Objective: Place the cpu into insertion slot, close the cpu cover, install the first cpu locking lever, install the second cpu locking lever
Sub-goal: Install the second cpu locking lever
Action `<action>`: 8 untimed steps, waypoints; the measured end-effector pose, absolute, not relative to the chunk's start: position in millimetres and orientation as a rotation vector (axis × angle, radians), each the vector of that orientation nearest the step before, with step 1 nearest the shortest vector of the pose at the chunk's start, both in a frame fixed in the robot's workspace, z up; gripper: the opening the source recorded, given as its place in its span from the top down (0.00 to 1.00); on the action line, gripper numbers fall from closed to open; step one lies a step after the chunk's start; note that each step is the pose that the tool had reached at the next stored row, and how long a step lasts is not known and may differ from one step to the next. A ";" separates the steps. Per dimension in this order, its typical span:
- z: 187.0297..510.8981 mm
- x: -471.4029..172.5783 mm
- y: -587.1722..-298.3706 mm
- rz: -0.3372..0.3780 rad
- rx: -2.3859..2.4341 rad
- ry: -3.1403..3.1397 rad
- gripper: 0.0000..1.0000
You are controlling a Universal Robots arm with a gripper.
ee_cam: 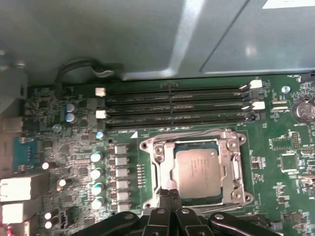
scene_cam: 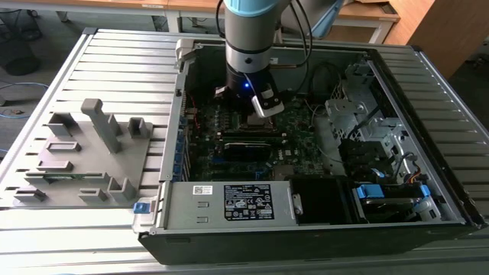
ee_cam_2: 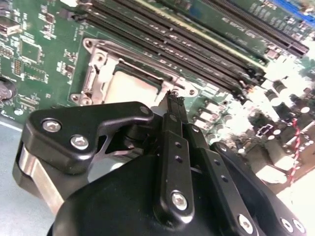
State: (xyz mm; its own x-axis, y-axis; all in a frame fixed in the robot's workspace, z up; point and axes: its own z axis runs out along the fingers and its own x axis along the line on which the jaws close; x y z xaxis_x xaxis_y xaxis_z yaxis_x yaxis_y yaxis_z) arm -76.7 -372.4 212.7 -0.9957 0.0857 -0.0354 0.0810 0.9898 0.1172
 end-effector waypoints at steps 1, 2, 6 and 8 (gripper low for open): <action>212.7 -75.2 -371.0 0.172 0.130 3.094 0.89; 212.7 -73.4 -369.8 0.165 0.129 3.094 0.89; 212.5 -64.6 -365.9 0.151 0.129 3.094 0.89; 212.4 -60.1 -363.9 0.144 0.129 3.094 0.89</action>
State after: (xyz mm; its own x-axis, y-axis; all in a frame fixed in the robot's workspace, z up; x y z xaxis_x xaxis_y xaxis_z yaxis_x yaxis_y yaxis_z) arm -60.1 -363.9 212.4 -0.9957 0.0848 -0.0374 0.0810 0.9922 0.0946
